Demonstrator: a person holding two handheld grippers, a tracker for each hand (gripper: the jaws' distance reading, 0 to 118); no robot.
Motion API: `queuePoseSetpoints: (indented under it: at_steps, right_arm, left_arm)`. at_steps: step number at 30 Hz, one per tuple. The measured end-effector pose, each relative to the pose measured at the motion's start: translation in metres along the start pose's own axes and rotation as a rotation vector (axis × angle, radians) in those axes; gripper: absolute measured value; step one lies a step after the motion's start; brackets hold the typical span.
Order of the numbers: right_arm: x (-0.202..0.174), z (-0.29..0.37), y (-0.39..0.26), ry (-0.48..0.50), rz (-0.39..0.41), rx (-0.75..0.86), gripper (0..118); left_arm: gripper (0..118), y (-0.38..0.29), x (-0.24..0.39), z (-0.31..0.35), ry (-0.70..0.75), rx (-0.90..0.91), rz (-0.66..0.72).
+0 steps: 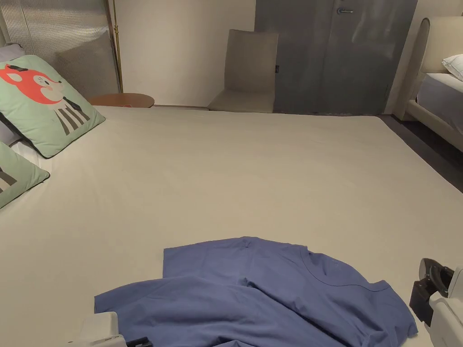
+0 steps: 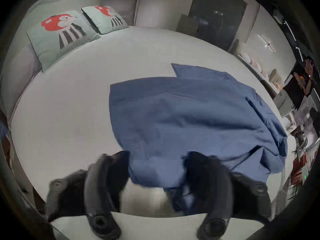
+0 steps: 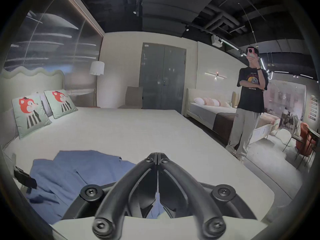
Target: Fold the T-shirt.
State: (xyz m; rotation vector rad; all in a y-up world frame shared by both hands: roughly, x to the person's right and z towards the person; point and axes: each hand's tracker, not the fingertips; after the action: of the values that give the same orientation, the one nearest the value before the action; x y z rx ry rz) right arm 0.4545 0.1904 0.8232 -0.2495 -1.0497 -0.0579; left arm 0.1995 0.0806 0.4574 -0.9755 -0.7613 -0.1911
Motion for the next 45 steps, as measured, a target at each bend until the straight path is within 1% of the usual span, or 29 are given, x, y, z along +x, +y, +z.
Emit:
queuePoseSetpoints:
  at_steps: [1,2,3,4,5,6,7,8,9,10,12,14,15,16,17,18,20,21,22,23,24,26,29,32,35,39,43,45]
  right_arm:
    - [0.002,-0.004,-0.003,-0.005,0.004,-0.018,1]
    - [0.003,-0.008,-0.007,-0.01,0.009,-0.047,1]
    - [0.006,-0.014,-0.01,-0.017,0.006,-0.07,8]
    - [0.008,-0.022,-0.013,-0.017,0.013,-0.113,29]
    - [0.011,-0.03,-0.015,-0.012,0.015,-0.152,62]
    - [0.016,-0.043,-0.021,-0.001,-0.003,-0.209,104]
    - [0.019,-0.055,-0.026,0.004,-0.014,-0.265,118]
    - [0.023,-0.068,-0.031,0.02,-0.019,-0.328,118]
    - [0.025,-0.077,-0.037,0.006,-0.019,-0.33,118]
    - [0.026,-0.087,-0.043,0.012,-0.025,-0.376,118]
    - [0.028,-0.111,-0.056,-0.02,-0.001,-0.456,118]
    - [0.03,-0.129,-0.067,-0.015,-0.005,-0.53,118]
    - [0.03,-0.137,-0.072,-0.003,-0.009,-0.56,113]
    - [0.03,-0.142,-0.075,0.01,-0.009,-0.573,100]
    - [0.029,-0.147,-0.078,0.015,-0.008,-0.578,80]
    - [0.03,-0.149,-0.08,0.01,-0.013,-0.592,58]
    - [0.031,-0.153,-0.085,0.025,-0.071,-0.639,49]
    - [0.031,-0.149,-0.082,0.013,-0.054,-0.607,23]
    - [0.032,-0.146,-0.08,0.019,-0.047,-0.593,14]
    - [0.033,-0.141,-0.076,0.047,-0.039,-0.576,14]
    - [0.034,-0.136,-0.071,0.037,-0.038,-0.563,14]
    - [0.041,-0.122,-0.057,0.091,-0.072,-0.496,13]
    - [0.049,-0.096,-0.023,0.097,-0.108,-0.401,13]
    - [0.058,-0.067,0.018,0.13,-0.143,-0.292,13]
    - [0.064,-0.037,0.057,0.136,-0.142,-0.168,13]
    - [0.072,0.004,0.105,0.128,-0.194,-0.021,13]
    - [0.077,0.034,0.144,0.124,-0.215,0.089,13]
    - [0.077,0.04,0.161,0.114,-0.203,0.118,13]
  left_arm:
    - [60,0.001,0.001,0.003,0.048,0.025,-0.028]
    - [55,0.001,0.003,0.005,0.028,0.025,-0.043]
    - [42,0.003,0.004,0.008,0.013,0.024,-0.046]
    - [26,0.004,0.005,0.011,0.012,0.026,-0.042]
    - [16,0.004,0.006,0.013,0.013,0.036,-0.041]
    - [12,0.004,0.007,0.017,0.008,0.049,-0.05]
    - [11,0.003,0.009,0.02,0.017,0.056,-0.064]
    - [12,0.002,0.011,0.024,0.026,0.068,-0.075]
    - [12,0.001,0.011,0.028,0.023,0.076,-0.081]
    - [11,0.001,0.011,0.031,0.022,0.082,-0.083]
    - [11,0.0,0.01,0.037,0.021,0.094,-0.072]
    - [11,0.0,0.006,0.038,0.014,0.096,-0.063]
    - [11,0.0,0.006,0.038,0.014,0.097,-0.059]
    - [11,0.0,0.005,0.038,0.014,0.095,-0.056]
    - [11,0.001,0.005,0.037,0.014,0.093,-0.054]
    - [11,0.001,0.005,0.036,0.014,0.093,-0.052]
    - [11,0.0,0.005,0.035,0.016,0.087,-0.045]
    - [11,0.0,0.005,0.034,0.017,0.087,-0.041]
    - [11,0.0,0.005,0.035,0.018,0.09,-0.039]
    - [11,0.001,0.005,0.038,0.016,0.092,-0.036]
    - [11,0.002,0.005,0.04,0.013,0.094,-0.034]
    - [11,0.008,0.004,0.049,0.006,0.109,-0.031]
    - [11,0.021,0.001,0.071,-0.036,0.161,-0.003]
    - [11,0.037,0.001,0.101,-0.07,0.236,-0.003]
    - [11,0.055,0.003,0.134,-0.08,0.326,-0.017]
    - [11,0.084,-0.002,0.18,-0.092,0.445,-0.015]
    - [11,0.116,-0.004,0.217,-0.097,0.539,-0.018]
    - [11,0.136,-0.002,0.231,-0.112,0.576,-0.021]
